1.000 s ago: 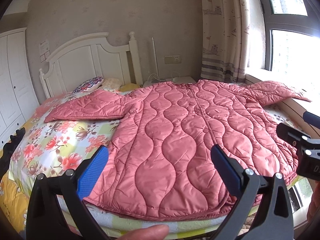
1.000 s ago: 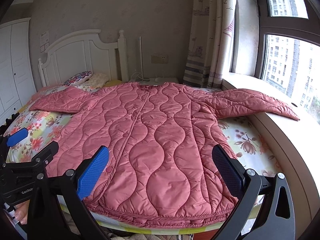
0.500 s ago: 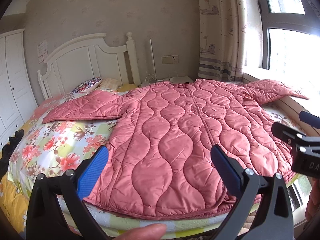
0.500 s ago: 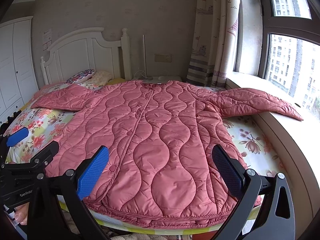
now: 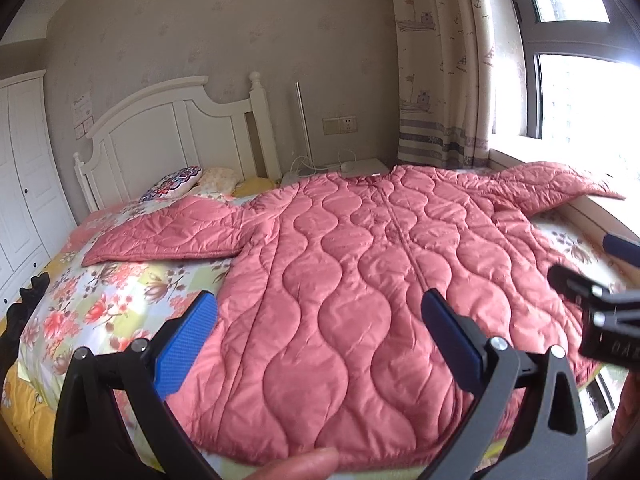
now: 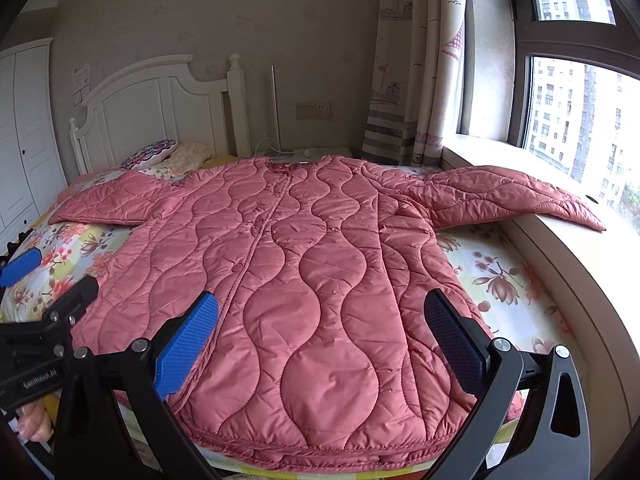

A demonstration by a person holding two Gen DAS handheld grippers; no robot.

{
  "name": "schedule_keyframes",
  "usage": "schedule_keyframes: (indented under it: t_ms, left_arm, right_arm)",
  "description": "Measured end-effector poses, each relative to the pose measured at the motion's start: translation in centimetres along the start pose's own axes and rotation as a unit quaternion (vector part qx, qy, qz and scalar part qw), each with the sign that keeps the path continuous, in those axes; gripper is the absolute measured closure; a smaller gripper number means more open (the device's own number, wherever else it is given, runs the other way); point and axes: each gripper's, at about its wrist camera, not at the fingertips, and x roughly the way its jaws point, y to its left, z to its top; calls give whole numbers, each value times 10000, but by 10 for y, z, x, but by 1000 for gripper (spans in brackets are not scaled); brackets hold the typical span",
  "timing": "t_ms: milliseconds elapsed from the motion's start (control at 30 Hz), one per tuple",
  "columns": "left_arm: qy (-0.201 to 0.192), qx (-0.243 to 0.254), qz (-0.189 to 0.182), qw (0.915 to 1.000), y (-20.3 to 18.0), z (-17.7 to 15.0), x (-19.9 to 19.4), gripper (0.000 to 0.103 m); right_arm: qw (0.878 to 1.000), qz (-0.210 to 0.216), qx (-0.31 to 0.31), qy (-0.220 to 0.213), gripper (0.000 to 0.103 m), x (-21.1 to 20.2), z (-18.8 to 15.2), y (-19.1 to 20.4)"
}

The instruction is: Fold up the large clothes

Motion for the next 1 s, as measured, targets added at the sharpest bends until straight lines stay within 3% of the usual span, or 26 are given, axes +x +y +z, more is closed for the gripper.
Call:
schedule_keyframes:
  t_ms: [200, 267, 400, 567, 700, 800, 933, 1000]
  left_arm:
    - [248, 246, -161, 9993, -15, 25, 43, 2]
    - [401, 423, -187, 9981, -21, 40, 74, 2]
    - [1025, 779, -168, 9915, -27, 61, 166, 2]
    - [1733, 728, 43, 9822, -12, 49, 248, 2]
    - [1918, 200, -382, 9805, 8, 28, 272, 2]
    - [2020, -85, -645, 9772, 17, 26, 276, 2]
    - [2034, -95, -656, 9768, 22, 24, 279, 2]
    - [2054, -118, -679, 9762, 23, 24, 277, 2]
  right_arm:
    - [9998, -211, -22, 36, 4, 15, 10, -18]
    - [9994, -303, 124, 87, 4, 25, 15, -36]
    - [9923, -476, 1073, 392, 4, 60, 28, -101]
    - [9704, -943, 2150, 575, 4, 109, 49, -176]
    - [9574, -809, 2722, 532, 4, 142, 66, -208]
    - [9389, -722, 3285, 734, 4, 178, 74, -234]
    - [9152, -800, 3813, 1028, 4, 221, 73, -257]
    - [9125, -950, 3871, 919, 10, 229, 76, -262]
